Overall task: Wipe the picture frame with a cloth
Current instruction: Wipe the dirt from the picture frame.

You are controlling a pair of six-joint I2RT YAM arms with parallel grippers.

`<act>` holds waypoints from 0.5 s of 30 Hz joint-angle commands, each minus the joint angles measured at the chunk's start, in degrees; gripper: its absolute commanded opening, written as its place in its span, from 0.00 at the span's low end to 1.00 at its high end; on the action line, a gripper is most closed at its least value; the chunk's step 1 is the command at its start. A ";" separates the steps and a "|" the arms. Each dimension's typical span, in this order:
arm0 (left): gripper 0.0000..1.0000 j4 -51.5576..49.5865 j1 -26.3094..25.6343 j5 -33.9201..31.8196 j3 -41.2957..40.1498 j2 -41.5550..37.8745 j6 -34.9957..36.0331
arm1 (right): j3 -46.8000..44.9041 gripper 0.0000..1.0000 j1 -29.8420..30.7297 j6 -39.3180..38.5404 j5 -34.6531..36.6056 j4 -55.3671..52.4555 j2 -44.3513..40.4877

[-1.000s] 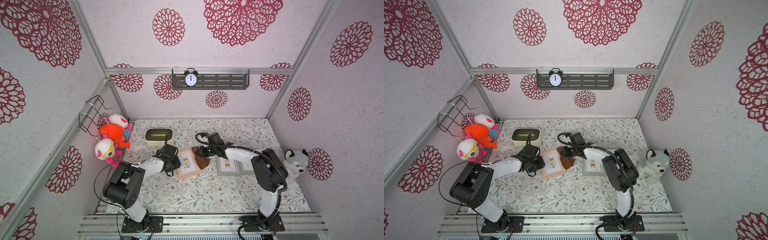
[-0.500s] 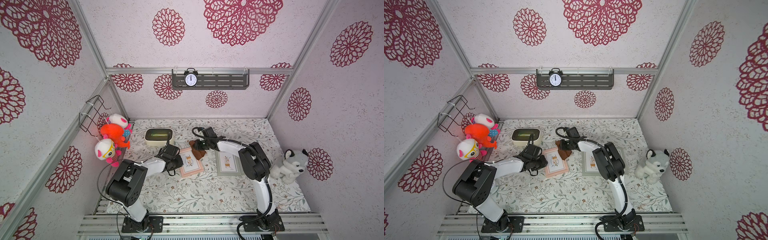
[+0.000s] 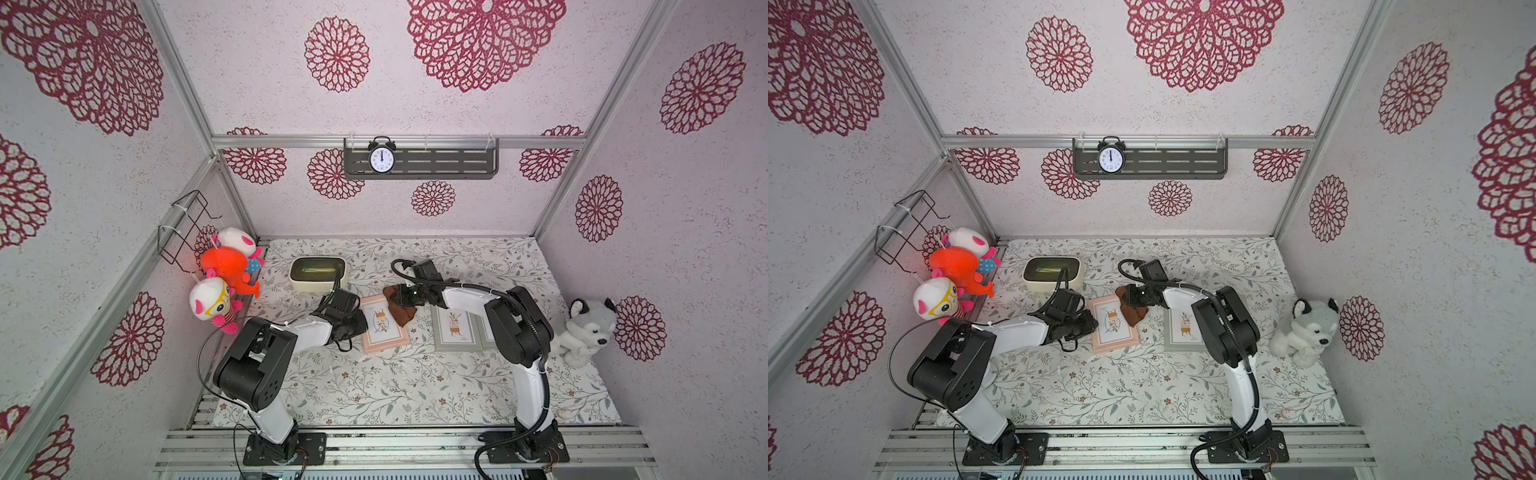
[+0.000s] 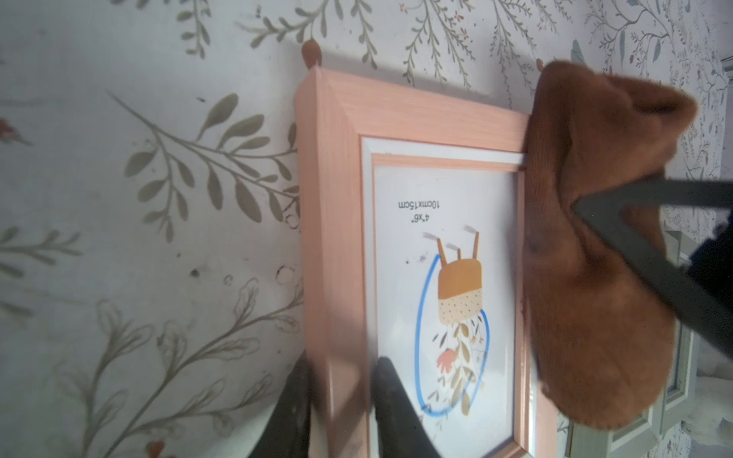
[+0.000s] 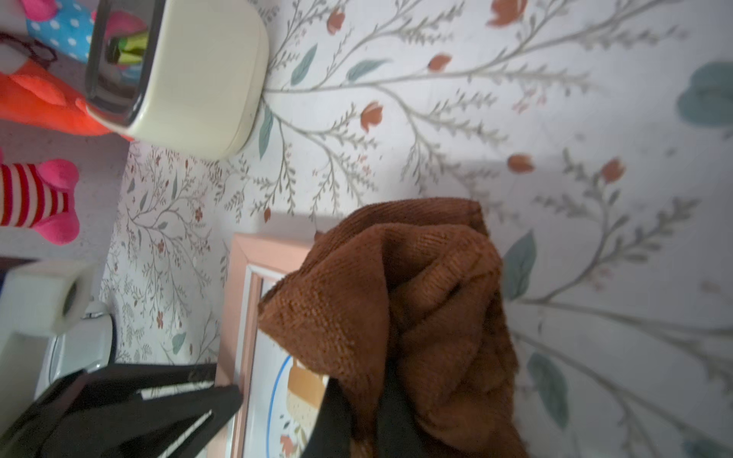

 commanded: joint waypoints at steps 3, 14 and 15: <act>0.10 -8.05 -1.53 2.89 -3.90 6.20 2.00 | 8.85 0.00 4.15 3.88 0.31 -3.83 8.34; 0.10 -7.66 -1.59 2.64 -4.43 6.61 2.03 | 15.06 0.00 7.28 4.13 4.46 -10.38 13.59; 0.10 -7.67 -1.53 2.67 -4.52 6.52 1.94 | 14.37 0.00 6.05 4.22 5.34 -10.87 12.91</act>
